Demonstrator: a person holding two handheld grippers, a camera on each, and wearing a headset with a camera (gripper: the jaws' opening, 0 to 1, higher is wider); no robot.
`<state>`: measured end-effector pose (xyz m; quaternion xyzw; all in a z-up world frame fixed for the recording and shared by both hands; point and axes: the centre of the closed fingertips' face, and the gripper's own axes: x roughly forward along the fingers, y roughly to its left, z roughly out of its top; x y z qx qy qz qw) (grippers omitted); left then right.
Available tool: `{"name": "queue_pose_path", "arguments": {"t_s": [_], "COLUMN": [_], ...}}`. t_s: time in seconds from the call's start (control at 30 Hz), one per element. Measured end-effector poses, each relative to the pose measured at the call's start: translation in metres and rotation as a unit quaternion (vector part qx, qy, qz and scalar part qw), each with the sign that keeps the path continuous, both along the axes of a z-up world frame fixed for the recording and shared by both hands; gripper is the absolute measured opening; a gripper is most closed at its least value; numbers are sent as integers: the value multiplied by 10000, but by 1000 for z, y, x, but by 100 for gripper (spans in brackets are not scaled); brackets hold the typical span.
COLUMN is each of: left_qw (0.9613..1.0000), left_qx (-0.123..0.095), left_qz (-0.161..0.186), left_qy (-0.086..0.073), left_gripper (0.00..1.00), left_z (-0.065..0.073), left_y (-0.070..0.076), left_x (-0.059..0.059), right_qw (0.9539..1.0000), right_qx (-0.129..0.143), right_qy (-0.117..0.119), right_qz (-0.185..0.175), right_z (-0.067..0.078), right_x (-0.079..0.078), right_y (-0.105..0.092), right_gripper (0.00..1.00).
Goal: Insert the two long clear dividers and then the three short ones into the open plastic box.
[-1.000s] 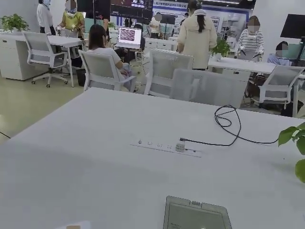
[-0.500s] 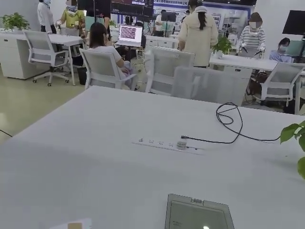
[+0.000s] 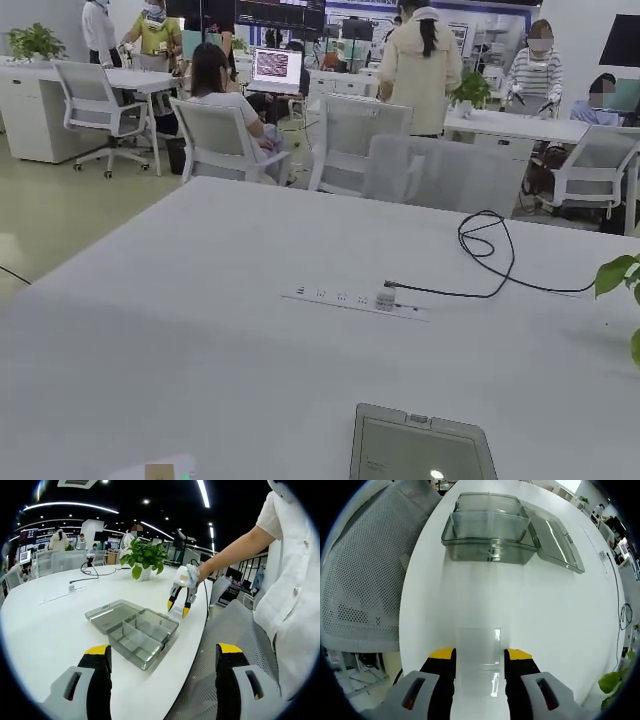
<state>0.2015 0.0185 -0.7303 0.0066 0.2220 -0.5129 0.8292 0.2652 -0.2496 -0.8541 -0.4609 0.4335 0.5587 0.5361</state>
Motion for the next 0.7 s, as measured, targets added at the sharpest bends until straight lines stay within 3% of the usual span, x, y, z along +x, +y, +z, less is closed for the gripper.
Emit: {"name": "queue_pose_path", "arguments": {"t_s": [0.17, 0.53, 0.7], "left_qw": [10000, 10000, 10000], "left_qx": [-13, 1, -5], "left_qz": [-2, -1, 5], "left_qy": [-16, -35, -60], "left_gripper": [87, 87, 87], "left_z": [1, 2, 5], "left_y": [-1, 1, 1], "left_x": [1, -1, 0], "right_qw": [10000, 9999, 9997], "right_qx": [-3, -77, 78], "right_qy": [-12, -104, -230], "right_qz": [-14, -22, -32], "right_z": [0, 2, 16], "right_x": [-1, -2, -5], "right_y": [1, 2, 8], "right_gripper": [34, 33, 33]}}
